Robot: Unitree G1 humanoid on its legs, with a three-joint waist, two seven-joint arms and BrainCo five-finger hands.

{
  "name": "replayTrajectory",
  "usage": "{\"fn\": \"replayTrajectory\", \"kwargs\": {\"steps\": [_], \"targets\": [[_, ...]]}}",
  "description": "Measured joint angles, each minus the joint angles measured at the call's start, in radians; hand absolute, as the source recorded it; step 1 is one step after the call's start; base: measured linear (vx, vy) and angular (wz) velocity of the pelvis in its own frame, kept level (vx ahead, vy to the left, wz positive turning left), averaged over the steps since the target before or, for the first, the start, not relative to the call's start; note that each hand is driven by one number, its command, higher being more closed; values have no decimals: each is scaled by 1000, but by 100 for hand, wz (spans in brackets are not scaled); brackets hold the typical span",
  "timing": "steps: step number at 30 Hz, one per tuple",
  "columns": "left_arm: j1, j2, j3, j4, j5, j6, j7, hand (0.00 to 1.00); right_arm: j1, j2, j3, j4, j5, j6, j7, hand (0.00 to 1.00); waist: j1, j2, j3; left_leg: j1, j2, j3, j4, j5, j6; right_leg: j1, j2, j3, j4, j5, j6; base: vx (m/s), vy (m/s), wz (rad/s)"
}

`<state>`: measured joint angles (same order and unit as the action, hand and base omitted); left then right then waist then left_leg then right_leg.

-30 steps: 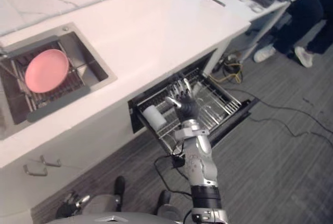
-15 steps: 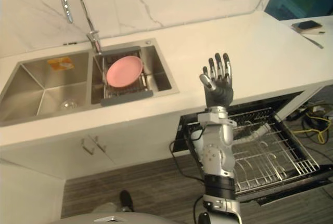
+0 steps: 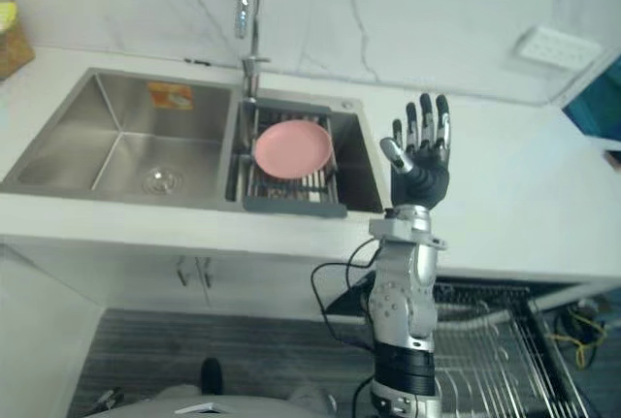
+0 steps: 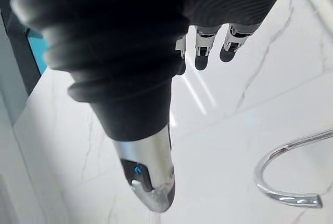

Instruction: Walk over to the sink, pick up the cup, carry it to the dishwasher, place the cup inside the dishwasher, then close the dishwasher door

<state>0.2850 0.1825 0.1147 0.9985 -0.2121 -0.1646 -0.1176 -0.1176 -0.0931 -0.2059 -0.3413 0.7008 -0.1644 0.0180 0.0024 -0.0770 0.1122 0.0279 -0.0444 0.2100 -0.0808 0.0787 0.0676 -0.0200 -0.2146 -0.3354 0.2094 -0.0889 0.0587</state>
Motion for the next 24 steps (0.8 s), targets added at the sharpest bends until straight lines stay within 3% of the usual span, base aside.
{"fn": "replayTrajectory", "kwargs": {"steps": [1, 2, 8, 14, 18, 21, 24], "targets": [[-1, 0, 0, 1, 0, -5, -7, 0, 3, -4, -7, -1, -3, -10, 3, 0, -11, -4, -4, 5, -10, -16, -5, -4, 0, 6, -3, 8, -22, 42, 32, 94, -102, 27], [0, -15, 0, -7, 0, -20, -23, 0, 16, -31, -26, -1, -16, -13, 2, 0, -11, 11, -13, 11, -4, -23, -6, -12, -10, 30, 9, 1, -59, 33, 38, 90, -104, 17], [6, -49, 2, -4, 1, -42, -44, 0, 37, -85, -94, -3, -153, 5, 0, 0, -20, 52, -26, 17, 31, -21, -6, -16, -34, 73, 61, -5, -162, 83, 35, 99, -66, -6], [8, -55, 4, -4, 20, -74, -43, 0, 37, -104, -112, 3, -339, 25, 6, 0, -28, 46, -32, 25, 38, -19, -6, -21, -42, 95, 74, -5, -195, 87, 29, 53, -21, -2], [12, -56, 11, -4, 24, -74, -42, 0, 37, -141, -112, 6, -526, 42, 42, 0, -30, 43, -34, 25, 39, -16, -7, -22, -42, 97, 75, -5, -203, 93, 27, 0, 0, 0], [23, -57, 39, -4, 42, -69, -42, 0, 24, -225, -96, 16, -681, 47, 79, 0, -37, 34, -45, 27, 40, -16, -7, -23, -44, 106, 79, -6, -218, 103, 26, -37, 11, 0], [25, -53, 47, -4, 42, -48, -42, 0, -19, -293, -54, 57, -772, 87, 122, 0, -40, 20, -58, 27, 44, -15, -7, -25, -49, 106, 82, -6, -221, 104, 24, -49, 4, -3]]}}
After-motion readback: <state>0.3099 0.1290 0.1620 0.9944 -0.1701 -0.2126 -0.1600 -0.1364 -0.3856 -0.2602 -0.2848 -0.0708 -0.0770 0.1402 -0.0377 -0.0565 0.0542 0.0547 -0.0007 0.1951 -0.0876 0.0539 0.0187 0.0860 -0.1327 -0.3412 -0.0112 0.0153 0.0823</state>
